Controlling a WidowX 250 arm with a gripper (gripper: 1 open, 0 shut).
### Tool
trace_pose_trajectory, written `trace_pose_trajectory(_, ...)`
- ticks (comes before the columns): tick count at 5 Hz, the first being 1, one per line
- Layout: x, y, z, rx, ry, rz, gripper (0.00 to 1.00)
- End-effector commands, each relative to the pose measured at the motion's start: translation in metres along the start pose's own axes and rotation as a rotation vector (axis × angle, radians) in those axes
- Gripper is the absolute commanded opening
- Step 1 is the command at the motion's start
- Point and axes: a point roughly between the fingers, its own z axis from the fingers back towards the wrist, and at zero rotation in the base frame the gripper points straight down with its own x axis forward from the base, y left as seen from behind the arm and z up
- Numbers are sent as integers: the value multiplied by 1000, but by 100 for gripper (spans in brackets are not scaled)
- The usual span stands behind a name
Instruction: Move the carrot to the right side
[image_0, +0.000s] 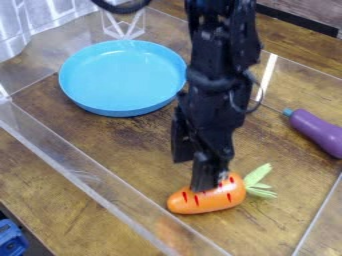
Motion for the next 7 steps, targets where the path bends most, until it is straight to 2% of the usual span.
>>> trace_pose_trajectory(1,0,12,-13,14,-19,-47,100)
trace_pose_trajectory(2,-2,5,-14,10,-5,-94,100)
trace_pose_trajectory(3,-4,5,11,28,1,-76,0)
trace_pose_trajectory(5,-24,9,44,39,16,-235,0)
trace_pose_trajectory(6,-21,13,25,40,25,-243,100)
trace_pose_trajectory(7,-15,12,-3,35,34,-261,100)
